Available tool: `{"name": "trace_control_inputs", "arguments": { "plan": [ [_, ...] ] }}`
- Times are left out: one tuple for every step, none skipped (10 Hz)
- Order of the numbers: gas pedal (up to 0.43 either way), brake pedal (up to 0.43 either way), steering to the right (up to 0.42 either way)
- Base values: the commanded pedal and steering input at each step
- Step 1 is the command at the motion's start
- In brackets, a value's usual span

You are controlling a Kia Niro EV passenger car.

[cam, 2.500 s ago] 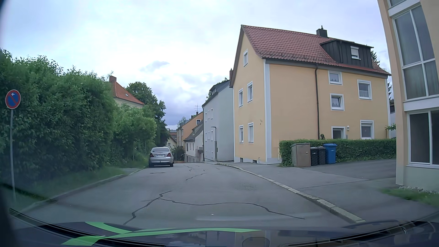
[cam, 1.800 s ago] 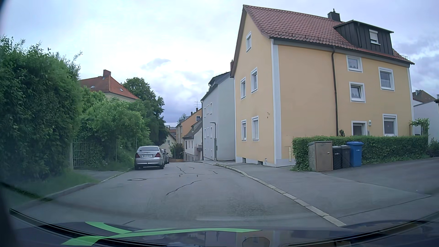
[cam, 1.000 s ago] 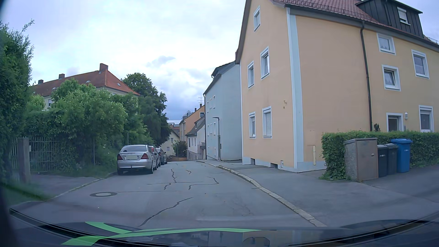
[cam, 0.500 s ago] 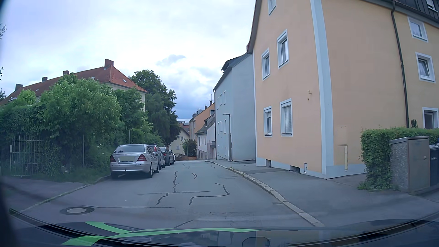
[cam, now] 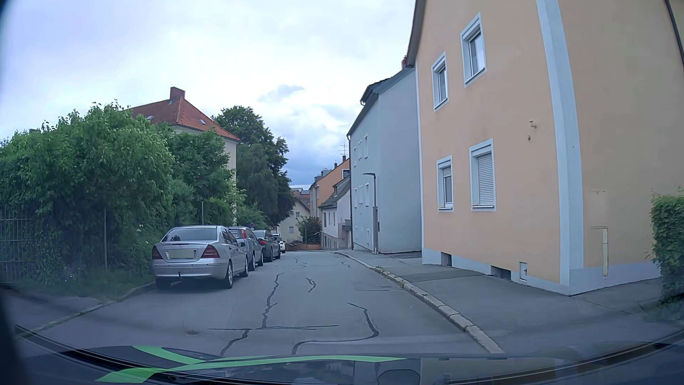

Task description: Follow the waypoints while adhering to traffic rules and regulations

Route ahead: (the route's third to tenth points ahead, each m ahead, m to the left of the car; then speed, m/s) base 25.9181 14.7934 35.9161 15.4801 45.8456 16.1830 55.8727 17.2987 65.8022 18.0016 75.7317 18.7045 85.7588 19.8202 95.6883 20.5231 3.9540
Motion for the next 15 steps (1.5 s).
{"name": "trace_control_inputs", "arguments": {
  "plan": [
    [0.000,0.000,-0.080],
    [0.000,0.000,-0.080],
    [0.000,0.000,-0.080],
    [0.000,0.000,-0.080],
    [0.000,0.000,-0.080],
    [0.000,0.000,-0.079],
    [0.000,0.000,-0.077],
    [0.000,0.000,-0.075],
    [0.000,0.000,-0.072],
    [0.000,0.000,-0.070],
    [0.000,0.000,-0.067],
    [0.000,0.000,-0.065],
    [0.000,0.000,-0.065],
    [0.000,0.000,-0.065],
    [0.000,0.000,-0.065]
  ]
}}
